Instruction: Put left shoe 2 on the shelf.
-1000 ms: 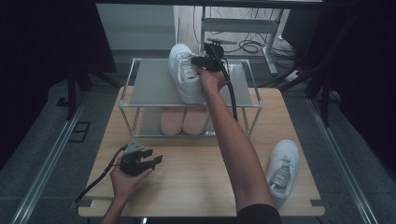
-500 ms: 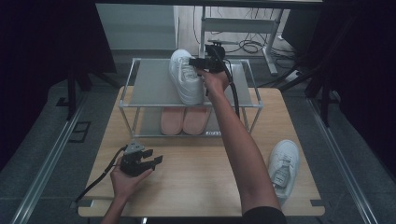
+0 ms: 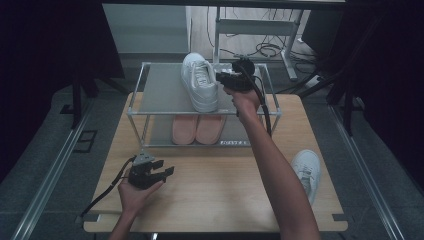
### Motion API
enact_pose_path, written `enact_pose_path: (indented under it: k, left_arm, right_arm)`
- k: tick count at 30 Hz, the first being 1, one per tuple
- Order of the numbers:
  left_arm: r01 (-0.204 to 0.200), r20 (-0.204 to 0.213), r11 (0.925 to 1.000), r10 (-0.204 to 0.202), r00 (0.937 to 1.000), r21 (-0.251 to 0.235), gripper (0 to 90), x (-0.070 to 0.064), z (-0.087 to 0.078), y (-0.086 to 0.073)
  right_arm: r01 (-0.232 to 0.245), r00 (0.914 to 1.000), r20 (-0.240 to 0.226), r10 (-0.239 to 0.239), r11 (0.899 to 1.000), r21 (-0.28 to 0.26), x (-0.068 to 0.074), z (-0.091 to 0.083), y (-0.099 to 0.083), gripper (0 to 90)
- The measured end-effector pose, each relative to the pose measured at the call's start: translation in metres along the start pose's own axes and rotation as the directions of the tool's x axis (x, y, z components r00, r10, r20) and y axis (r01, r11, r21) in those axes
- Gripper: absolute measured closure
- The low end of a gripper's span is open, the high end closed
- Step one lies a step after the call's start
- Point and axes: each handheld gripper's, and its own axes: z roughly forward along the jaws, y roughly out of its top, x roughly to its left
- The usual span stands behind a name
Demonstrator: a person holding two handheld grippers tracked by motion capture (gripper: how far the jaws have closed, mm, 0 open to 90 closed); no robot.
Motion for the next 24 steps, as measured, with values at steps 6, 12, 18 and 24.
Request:
enact_pose_path:
  k: [6,12,18,24]
  left_arm:
    - [0.001,0.001,1.0000,-0.001,1.0000,0.001,46.4,-0.001,0.000,0.000]
    - [-0.001,0.004,1.0000,0.001,1.0000,0.007,46.4,-0.001,0.002,-0.001]
    - [-0.003,0.003,0.9999,0.003,1.0000,0.011,46.3,-0.002,0.002,-0.001]
    - [-0.006,0.007,0.9998,0.005,1.0000,0.017,46.3,-0.002,0.003,-0.001]
  right_arm:
    - [0.033,0.9994,-0.008,-0.033,0.999,0.027,-0.006,-0.006,-0.018,85.3]
    - [0.040,0.9992,-0.005,-0.039,0.998,0.049,-0.011,-0.006,-0.031,87.8]
    - [0.052,0.9986,-0.002,-0.052,0.996,0.071,-0.013,-0.001,-0.042,88.2]
    - [0.073,0.9973,-0.002,-0.073,0.993,0.091,-0.008,0.004,-0.050,88.5]
